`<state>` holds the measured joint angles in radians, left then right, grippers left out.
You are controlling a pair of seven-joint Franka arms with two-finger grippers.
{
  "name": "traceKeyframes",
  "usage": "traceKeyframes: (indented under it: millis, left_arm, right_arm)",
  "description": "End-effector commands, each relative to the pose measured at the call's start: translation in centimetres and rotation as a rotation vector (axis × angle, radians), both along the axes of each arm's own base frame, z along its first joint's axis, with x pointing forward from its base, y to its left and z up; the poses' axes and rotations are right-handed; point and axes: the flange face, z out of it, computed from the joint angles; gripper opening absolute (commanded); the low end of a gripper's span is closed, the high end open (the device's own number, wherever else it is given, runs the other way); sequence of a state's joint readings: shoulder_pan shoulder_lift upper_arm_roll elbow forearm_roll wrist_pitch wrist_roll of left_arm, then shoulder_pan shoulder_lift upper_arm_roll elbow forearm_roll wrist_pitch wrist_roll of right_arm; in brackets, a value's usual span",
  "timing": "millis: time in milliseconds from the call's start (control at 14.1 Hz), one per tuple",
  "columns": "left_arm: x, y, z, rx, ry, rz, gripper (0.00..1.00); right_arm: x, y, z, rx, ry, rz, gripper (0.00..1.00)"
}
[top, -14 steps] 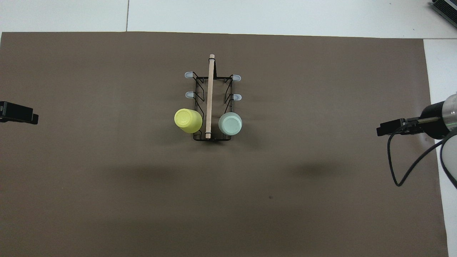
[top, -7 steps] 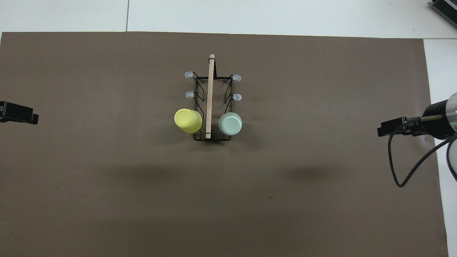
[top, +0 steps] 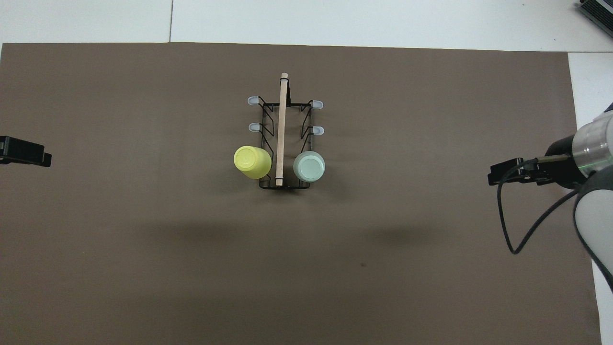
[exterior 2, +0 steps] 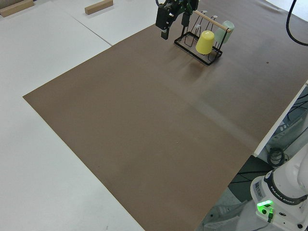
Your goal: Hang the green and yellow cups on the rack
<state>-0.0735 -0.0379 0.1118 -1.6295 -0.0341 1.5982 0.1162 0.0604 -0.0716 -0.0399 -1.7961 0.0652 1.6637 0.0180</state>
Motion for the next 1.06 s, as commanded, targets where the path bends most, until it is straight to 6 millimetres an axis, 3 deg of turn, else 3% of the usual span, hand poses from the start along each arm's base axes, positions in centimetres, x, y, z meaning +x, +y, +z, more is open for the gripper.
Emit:
traceKeyframes:
  millis: [0, 355, 994]
  left_arm:
    - [-0.3, -0.2, 0.0, 0.017, 0.009, 0.008, 1.00]
    - [-0.3, -0.2, 0.0, 0.017, 0.009, 0.008, 1.00]
    - [0.1, -0.4, 0.1, 0.018, -0.017, 0.008, 1.00]
  right_arm:
    - [-0.1, 0.0, 0.8, -0.026, -0.009, -0.021, 1.00]
    - [0.2, 0.9, 0.7, -0.025, -0.037, -0.009, 1.00]
    - [1.5, 0.5, 1.0, -0.039, -0.066, -0.015, 1.00]
